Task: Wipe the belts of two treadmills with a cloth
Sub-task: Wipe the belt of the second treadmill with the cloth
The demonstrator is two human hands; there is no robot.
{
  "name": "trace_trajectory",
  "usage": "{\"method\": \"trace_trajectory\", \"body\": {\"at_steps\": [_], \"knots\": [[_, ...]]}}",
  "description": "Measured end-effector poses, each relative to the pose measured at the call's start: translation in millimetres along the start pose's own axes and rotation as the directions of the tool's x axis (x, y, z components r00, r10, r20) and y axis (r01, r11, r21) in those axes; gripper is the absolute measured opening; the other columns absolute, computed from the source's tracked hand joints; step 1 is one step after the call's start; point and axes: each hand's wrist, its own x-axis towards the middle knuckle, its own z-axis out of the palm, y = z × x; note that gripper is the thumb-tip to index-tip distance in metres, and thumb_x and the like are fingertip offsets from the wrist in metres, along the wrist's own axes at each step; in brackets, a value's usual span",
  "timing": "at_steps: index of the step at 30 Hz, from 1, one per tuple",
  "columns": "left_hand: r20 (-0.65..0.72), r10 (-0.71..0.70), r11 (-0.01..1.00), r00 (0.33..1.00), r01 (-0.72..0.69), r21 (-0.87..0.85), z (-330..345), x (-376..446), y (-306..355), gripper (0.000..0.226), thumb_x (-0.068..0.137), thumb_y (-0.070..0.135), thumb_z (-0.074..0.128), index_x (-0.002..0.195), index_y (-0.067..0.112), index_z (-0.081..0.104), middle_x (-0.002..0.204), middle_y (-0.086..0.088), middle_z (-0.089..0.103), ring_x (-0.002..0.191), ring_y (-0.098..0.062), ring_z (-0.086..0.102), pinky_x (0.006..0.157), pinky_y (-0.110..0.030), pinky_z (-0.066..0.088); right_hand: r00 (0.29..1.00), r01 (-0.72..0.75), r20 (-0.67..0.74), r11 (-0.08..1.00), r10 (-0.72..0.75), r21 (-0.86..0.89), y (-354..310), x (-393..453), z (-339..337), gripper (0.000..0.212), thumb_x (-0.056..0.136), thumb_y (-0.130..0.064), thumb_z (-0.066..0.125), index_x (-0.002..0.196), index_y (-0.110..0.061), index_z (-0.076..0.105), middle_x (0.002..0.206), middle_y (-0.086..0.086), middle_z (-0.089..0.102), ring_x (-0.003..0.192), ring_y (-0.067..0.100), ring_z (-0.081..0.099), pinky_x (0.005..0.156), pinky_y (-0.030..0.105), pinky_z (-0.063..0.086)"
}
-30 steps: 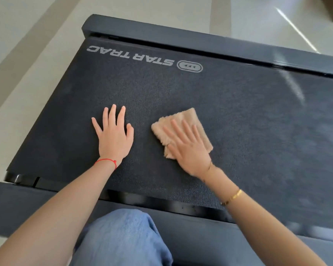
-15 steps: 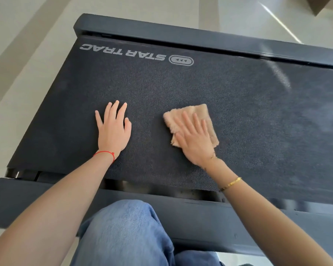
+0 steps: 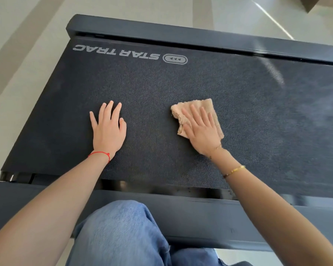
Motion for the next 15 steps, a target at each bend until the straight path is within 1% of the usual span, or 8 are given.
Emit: {"method": "trace_trajectory", "body": {"at_steps": [1,2,4,7,9,10,12,15], "knots": [[0.003,0.005,1.000,1.000,-0.005,0.006,0.1,0.7,0.0,0.051,0.104,0.025,0.038,0.154,0.018,0.033,0.162,-0.010,0.028,0.152,-0.027,0.018,0.122,-0.060,0.008,1.000,-0.024,-0.004,1.000,0.024,0.007,-5.1,1.6,1.6,0.052,0.107,-0.042,0.023,0.156,-0.036,0.008,0.165,-0.007,0.000,0.152,0.027,-0.008,0.122,0.042,-0.010],[0.009,0.010,1.000,1.000,-0.010,0.011,0.2,1.5,-0.4,0.051,0.104,0.025,0.038,0.154,0.017,0.033,0.162,-0.010,0.028,0.152,-0.027,0.018,0.122,-0.060,0.009,1.000,-0.009,-0.002,1.000,0.009,-0.006,-11.9,-2.2,5.5,0.053,0.106,-0.042,0.022,0.156,-0.036,0.007,0.166,-0.006,0.000,0.152,0.027,-0.009,0.122,0.043,-0.011],[0.009,0.017,1.000,1.000,-0.017,0.018,0.3,2.0,-1.0,0.051,0.104,0.025,0.038,0.154,0.017,0.033,0.161,-0.011,0.028,0.152,-0.028,0.018,0.122,-0.061,0.010,0.991,0.135,0.015,0.990,-0.135,-0.049,-27.7,-25.2,14.7,0.053,0.106,-0.042,0.024,0.156,-0.035,0.008,0.165,-0.005,0.002,0.152,0.029,-0.007,0.122,0.045,-0.009],[0.003,0.032,0.999,0.999,-0.032,0.017,0.4,0.6,0.5,0.051,0.104,0.025,0.039,0.154,0.017,0.034,0.161,-0.012,0.029,0.152,-0.028,0.019,0.121,-0.061,0.010,0.928,0.370,0.053,0.929,-0.368,-0.032,-36.5,-71.8,22.8,0.053,0.106,-0.042,0.024,0.157,-0.034,0.012,0.165,-0.006,0.006,0.153,0.027,-0.002,0.123,0.044,-0.005],[0.012,0.039,0.999,0.999,-0.040,0.010,-0.8,-0.1,0.6,0.051,0.104,0.024,0.040,0.154,0.017,0.034,0.161,-0.012,0.029,0.152,-0.029,0.020,0.121,-0.061,0.011,0.895,0.441,0.081,0.897,-0.438,-0.027,-27.0,-92.5,23.3,0.053,0.106,-0.045,0.022,0.157,-0.035,0.010,0.165,-0.010,0.003,0.153,0.023,-0.004,0.123,0.042,-0.004],[0.018,0.041,0.999,0.999,-0.041,0.009,-1.5,-0.3,0.6,0.051,0.104,0.024,0.040,0.154,0.017,0.034,0.161,-0.013,0.029,0.151,-0.029,0.020,0.121,-0.061,0.011,0.895,0.440,0.085,0.897,-0.437,-0.026,-17.7,-96.9,21.1,0.053,0.106,-0.046,0.022,0.157,-0.036,0.010,0.165,-0.011,0.003,0.153,0.021,-0.004,0.123,0.040,-0.005],[0.032,0.038,0.999,0.999,-0.038,0.012,-3.0,-1.8,1.9,0.051,0.104,0.023,0.040,0.154,0.016,0.034,0.161,-0.013,0.028,0.152,-0.029,0.020,0.121,-0.061,0.012,0.934,0.354,0.067,0.934,-0.351,-0.036,6.3,-92.1,15.0,0.053,0.105,-0.047,0.021,0.156,-0.037,0.009,0.165,-0.012,0.001,0.153,0.020,-0.005,0.123,0.039,-0.006],[0.050,0.034,0.999,0.998,-0.035,0.015,-3.9,-8.4,7.8,0.051,0.104,0.023,0.040,0.154,0.017,0.033,0.162,-0.012,0.027,0.151,-0.030,0.019,0.121,-0.062,0.012,0.999,0.050,0.014,0.999,-0.049,-0.023,35.4,-61.0,1.8,0.052,0.105,-0.045,0.020,0.154,-0.038,0.006,0.164,-0.010,-0.002,0.153,0.023,-0.006,0.122,0.038,-0.010]]}}
